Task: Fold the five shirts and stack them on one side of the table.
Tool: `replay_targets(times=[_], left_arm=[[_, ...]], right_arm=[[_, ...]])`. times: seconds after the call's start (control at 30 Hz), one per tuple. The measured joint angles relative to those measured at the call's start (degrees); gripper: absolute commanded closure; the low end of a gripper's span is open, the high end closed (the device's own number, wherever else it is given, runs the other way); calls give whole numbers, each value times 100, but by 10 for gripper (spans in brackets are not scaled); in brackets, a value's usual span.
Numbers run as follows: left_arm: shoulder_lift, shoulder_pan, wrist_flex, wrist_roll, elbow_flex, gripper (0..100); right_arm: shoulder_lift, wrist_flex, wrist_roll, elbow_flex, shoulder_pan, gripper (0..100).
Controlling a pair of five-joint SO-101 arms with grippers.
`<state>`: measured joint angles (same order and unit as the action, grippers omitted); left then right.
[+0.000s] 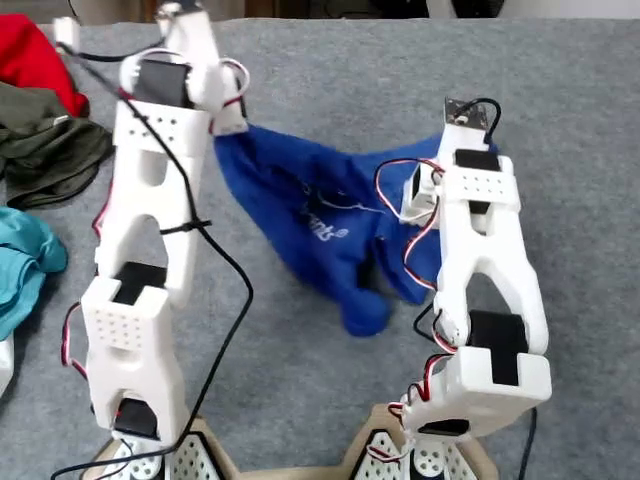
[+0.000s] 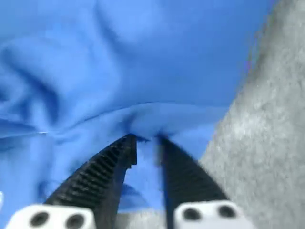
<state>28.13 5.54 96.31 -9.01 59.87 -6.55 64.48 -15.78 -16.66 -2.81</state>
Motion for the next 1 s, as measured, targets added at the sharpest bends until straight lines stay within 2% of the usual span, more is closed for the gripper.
replay_targets(times=[0.4,0.6,0.8,1.0], left_arm=[[0,-448,0,-18,484,982],[0,-738,26,0,1380,982],[0,-844,378,554,2154,982],[-9,-1204,387,651,2752,982]], right_arm=[[-9,-167,0,114,0,991],[9,325,0,1424,-387,991],[343,422,0,2866,-659,991],[879,976,-9,3446,-624,988]])
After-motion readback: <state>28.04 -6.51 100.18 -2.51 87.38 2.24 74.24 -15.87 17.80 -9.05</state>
